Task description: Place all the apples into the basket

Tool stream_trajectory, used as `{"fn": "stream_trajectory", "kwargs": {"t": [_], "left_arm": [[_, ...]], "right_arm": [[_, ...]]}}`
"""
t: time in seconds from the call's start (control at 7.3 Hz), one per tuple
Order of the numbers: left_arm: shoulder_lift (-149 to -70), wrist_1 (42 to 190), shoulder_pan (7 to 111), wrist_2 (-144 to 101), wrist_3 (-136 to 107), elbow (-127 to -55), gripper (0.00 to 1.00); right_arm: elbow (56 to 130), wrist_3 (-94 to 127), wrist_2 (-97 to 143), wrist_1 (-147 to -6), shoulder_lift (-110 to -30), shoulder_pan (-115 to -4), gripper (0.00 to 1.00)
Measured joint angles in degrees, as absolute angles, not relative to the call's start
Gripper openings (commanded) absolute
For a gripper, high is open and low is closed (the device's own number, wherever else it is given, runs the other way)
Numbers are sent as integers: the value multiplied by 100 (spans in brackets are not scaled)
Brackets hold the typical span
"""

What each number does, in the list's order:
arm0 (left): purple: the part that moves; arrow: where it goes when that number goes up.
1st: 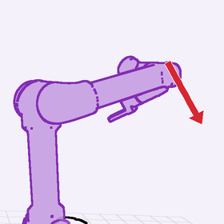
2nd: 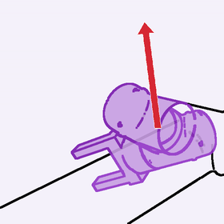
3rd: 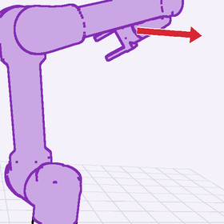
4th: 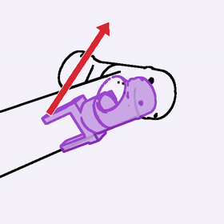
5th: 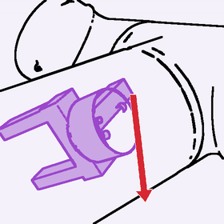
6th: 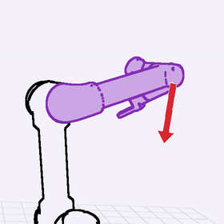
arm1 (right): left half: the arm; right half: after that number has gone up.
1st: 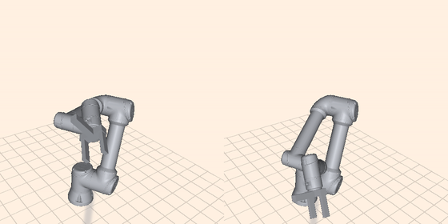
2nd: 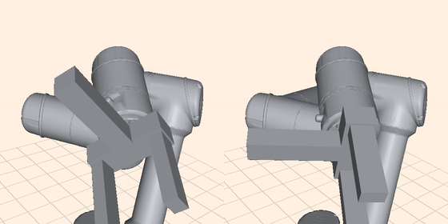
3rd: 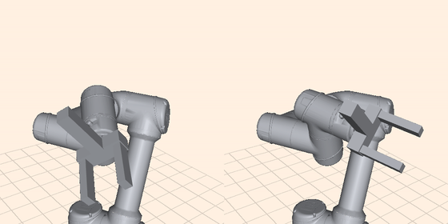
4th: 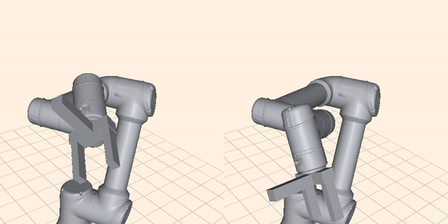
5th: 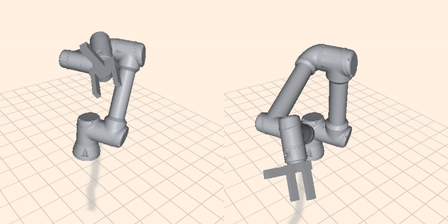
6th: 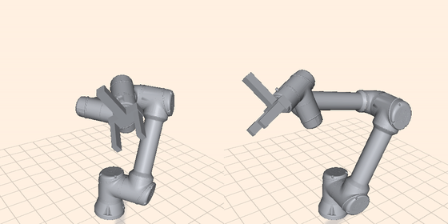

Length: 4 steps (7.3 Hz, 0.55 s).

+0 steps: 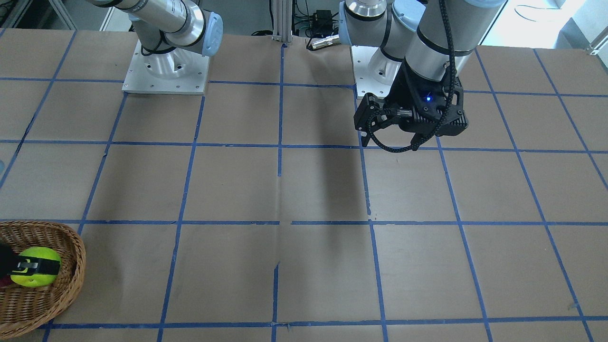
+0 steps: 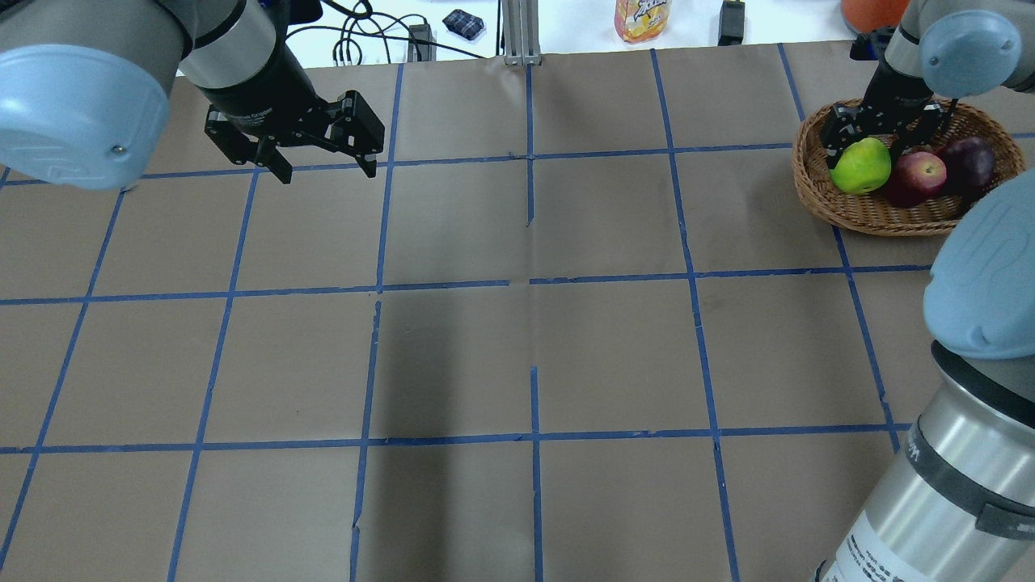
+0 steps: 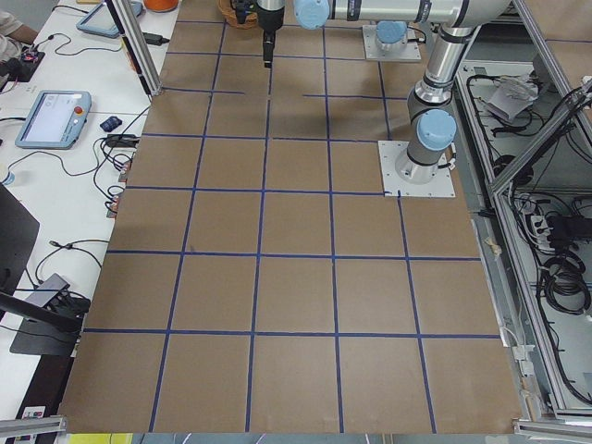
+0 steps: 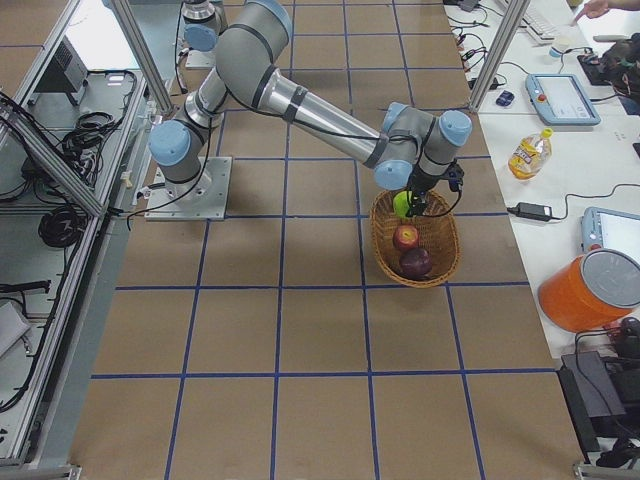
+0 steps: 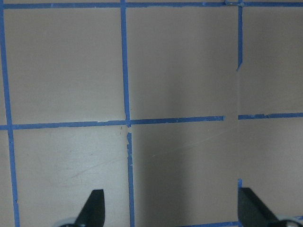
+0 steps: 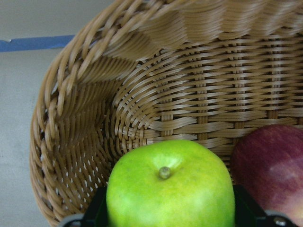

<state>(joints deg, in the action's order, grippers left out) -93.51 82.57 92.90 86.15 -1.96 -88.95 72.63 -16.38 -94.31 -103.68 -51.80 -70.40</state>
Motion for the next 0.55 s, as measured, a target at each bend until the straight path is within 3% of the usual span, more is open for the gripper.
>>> {"fn": "stream_trajectory", "kwargs": {"t": [0.55], "left_arm": [[-9365,8244,9298,8617,-202,-8897,100]], "right_arm": [[7217,-1595,-9405,-10349,-5119,-7040,100]]}}
